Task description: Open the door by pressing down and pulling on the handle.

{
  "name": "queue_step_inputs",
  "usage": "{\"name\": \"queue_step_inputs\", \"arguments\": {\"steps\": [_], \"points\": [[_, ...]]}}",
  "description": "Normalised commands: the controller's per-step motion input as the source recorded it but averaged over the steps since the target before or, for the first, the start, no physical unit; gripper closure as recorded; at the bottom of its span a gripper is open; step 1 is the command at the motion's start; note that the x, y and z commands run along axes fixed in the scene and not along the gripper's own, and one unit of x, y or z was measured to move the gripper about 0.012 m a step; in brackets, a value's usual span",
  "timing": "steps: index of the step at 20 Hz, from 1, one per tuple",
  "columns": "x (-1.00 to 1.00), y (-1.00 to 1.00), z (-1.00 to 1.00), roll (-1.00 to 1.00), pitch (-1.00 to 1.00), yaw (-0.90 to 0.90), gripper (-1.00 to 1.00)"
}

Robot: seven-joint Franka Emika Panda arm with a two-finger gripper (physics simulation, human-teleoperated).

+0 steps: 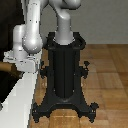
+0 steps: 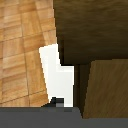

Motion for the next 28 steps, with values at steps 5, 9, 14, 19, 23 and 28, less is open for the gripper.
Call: {"name": "queue_step_inputs", "arguments": {"steps": [5,9,14,19,23,28], "points": [[0.00,0.00,-0.60,0.00,-0.09,0.00,1.00],[0.00,0.00,-0.50,0.00,-0.08,0.00,1.00],[0.00,0.20,0.00,0.00,0.00,0.00,1.00],[0.00,1.00,0.00,0.00,0.00,0.00,1.00],[0.00,1.00,0.00,0.00,0.00,0.00,1.00],[0.00,1.00,0.00,0.00,0.00,0.00,1.00]]}}
